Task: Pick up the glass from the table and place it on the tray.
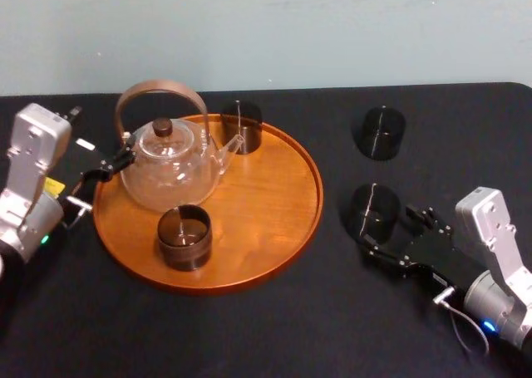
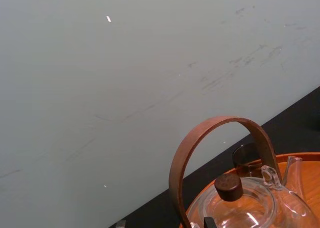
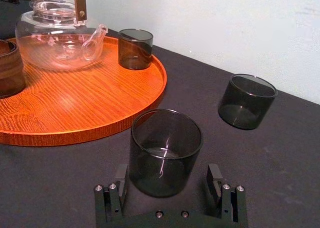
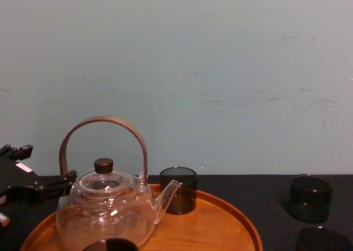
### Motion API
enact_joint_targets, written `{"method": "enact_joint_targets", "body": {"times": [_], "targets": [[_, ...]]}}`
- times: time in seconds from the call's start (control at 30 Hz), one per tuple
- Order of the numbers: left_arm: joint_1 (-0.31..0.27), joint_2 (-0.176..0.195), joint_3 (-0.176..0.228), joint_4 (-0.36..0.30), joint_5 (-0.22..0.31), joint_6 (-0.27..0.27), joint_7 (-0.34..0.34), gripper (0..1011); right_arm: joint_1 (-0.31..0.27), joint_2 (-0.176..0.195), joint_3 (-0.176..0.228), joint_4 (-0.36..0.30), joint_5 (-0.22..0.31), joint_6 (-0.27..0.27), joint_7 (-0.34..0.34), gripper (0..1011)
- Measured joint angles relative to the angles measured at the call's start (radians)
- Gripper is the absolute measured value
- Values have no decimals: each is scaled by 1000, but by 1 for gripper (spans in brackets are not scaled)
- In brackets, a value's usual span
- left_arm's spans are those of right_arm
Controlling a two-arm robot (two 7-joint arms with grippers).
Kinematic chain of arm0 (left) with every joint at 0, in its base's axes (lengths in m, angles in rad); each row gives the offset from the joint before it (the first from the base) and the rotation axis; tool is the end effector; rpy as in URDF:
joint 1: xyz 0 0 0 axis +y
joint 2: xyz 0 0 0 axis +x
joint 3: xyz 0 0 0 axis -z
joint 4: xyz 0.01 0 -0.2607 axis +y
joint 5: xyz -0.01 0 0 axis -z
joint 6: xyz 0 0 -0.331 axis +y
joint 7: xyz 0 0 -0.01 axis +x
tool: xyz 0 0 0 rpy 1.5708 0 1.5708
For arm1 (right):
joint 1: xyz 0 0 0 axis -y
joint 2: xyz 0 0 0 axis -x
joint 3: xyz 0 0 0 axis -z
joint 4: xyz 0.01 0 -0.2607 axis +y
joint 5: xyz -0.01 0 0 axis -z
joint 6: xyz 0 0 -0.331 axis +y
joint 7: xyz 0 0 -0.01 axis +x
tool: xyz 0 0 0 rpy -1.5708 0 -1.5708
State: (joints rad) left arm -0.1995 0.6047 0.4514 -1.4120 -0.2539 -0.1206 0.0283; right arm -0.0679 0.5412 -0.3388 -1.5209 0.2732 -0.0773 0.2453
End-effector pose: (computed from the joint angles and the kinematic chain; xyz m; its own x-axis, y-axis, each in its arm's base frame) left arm 0.3743 0.0601 -0.2829 0.2923 0.8803 0.3737 -0.9552 0.2874 0.0702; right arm 0.3087 -0.0483 -0.3275 0.5410 -0.8254 0.1617 0.8314 0.4958 -0.2509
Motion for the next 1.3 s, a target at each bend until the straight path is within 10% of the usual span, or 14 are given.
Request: {"method": "enact_joint_targets", "body": {"times": [1.3], "targets": [[0,0,0,0,0,0,0,1009,117,-107,8,139,-40,29,112,1002]]}}
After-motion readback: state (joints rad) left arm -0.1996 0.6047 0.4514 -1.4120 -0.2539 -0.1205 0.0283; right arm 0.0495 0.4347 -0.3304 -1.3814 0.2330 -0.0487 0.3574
